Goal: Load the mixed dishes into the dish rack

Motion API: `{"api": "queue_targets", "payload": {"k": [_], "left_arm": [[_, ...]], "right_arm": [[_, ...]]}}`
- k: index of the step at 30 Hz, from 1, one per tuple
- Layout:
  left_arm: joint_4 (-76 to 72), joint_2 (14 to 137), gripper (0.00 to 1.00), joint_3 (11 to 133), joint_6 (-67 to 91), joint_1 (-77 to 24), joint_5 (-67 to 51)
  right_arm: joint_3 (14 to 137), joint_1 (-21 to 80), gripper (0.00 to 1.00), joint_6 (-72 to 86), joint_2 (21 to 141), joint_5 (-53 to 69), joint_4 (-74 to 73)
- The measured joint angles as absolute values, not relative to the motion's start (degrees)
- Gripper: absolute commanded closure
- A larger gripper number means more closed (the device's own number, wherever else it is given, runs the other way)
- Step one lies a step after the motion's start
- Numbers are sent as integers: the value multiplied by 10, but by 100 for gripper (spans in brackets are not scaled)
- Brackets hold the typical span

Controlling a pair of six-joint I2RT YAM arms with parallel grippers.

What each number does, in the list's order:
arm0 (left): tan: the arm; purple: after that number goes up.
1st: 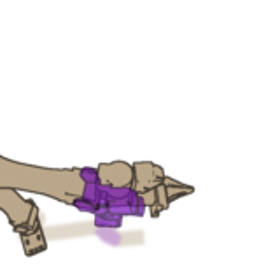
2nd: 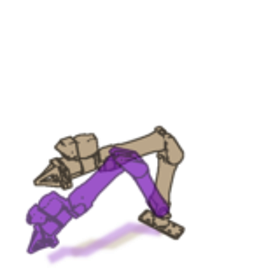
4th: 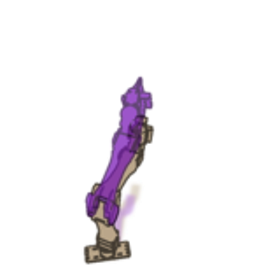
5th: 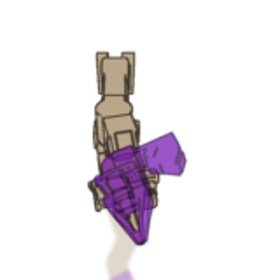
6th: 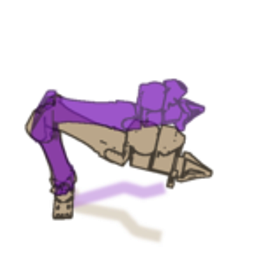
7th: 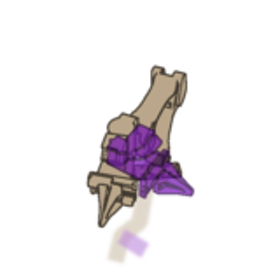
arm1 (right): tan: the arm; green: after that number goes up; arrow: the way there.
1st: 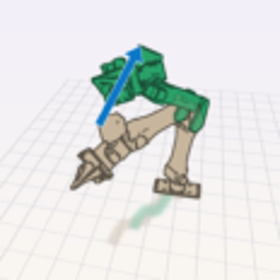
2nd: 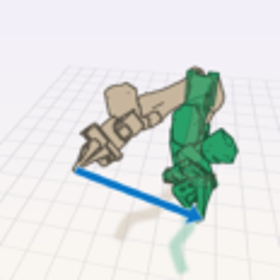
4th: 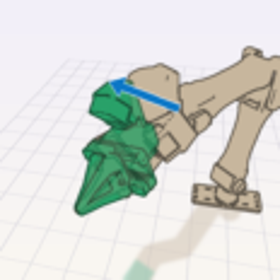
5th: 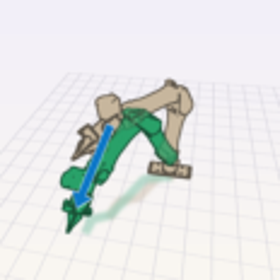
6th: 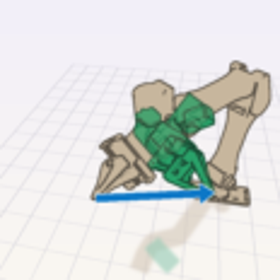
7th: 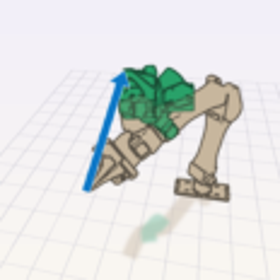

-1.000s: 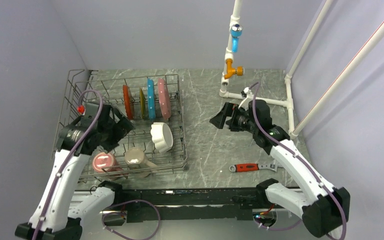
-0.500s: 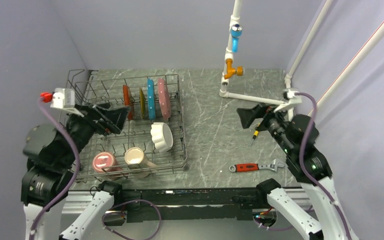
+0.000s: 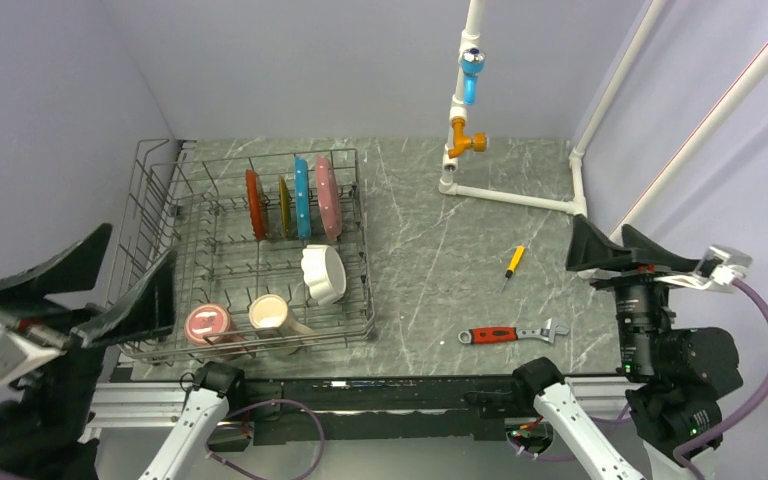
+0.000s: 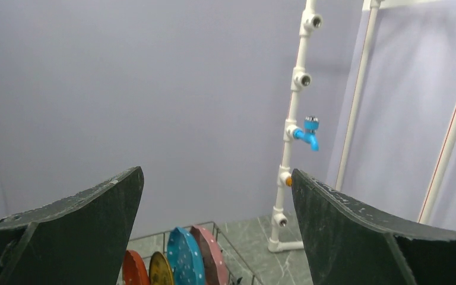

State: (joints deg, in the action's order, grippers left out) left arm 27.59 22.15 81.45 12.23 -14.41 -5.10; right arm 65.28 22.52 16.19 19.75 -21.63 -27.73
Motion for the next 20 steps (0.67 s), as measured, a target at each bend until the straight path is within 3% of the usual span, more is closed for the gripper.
{"api": "queue_targets", "payload": {"k": [9,20], "left_arm": [[244,189,1,806,96,-144,-24],[249,190,1,803,91,-144,-16]], "right_arm": [[677,224,0,160,196,-310,-273],[669,224,0,162,217,-335,-272]]}}
